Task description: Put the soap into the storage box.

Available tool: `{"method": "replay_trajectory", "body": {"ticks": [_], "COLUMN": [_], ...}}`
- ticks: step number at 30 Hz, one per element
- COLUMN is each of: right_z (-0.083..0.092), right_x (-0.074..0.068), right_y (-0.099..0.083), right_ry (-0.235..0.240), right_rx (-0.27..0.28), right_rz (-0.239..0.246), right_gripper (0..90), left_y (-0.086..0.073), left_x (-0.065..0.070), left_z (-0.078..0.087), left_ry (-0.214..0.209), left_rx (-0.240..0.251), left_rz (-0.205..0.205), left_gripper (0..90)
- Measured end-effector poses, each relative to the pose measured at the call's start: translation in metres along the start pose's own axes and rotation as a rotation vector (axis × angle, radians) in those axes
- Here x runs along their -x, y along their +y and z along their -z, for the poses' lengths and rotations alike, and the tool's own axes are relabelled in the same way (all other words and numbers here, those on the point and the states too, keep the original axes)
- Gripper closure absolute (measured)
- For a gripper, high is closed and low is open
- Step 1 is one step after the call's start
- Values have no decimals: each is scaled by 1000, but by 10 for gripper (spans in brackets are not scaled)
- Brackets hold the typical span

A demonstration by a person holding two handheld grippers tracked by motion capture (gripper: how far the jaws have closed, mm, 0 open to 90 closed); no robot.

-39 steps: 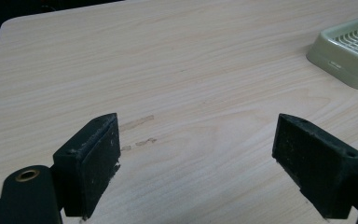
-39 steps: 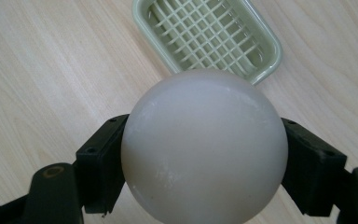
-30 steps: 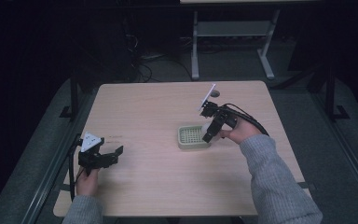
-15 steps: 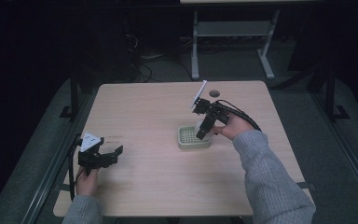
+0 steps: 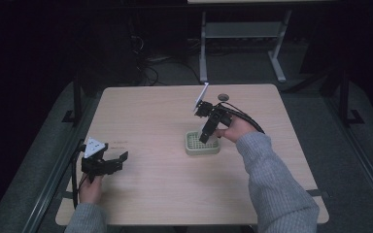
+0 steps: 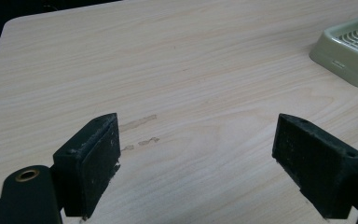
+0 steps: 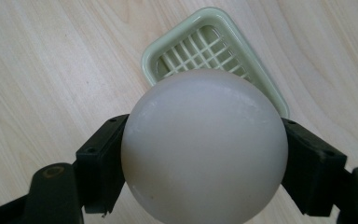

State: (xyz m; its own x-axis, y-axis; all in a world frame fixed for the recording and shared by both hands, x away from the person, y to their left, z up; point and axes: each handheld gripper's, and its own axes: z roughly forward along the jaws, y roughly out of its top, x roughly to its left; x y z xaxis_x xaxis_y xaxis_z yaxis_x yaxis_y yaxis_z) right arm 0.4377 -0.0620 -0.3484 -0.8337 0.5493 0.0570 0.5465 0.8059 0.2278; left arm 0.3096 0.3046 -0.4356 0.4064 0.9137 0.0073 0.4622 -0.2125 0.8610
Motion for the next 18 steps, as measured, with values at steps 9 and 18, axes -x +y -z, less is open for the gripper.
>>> {"method": "replay_trajectory", "body": {"ticks": [9,18], "right_z": [-11,-25], "right_x": [4,8], "right_y": [7,16], "right_ry": [-5,11], "right_rx": [-21,-30], "right_rz": [10,-11], "right_gripper": [235,235], "left_y": [0,0], "left_x": [0,0], "left_z": [0,0], "left_ry": [-3,-5], "left_rx": [2,-3], "left_rz": [2,-2], "left_gripper": [149,148]}}
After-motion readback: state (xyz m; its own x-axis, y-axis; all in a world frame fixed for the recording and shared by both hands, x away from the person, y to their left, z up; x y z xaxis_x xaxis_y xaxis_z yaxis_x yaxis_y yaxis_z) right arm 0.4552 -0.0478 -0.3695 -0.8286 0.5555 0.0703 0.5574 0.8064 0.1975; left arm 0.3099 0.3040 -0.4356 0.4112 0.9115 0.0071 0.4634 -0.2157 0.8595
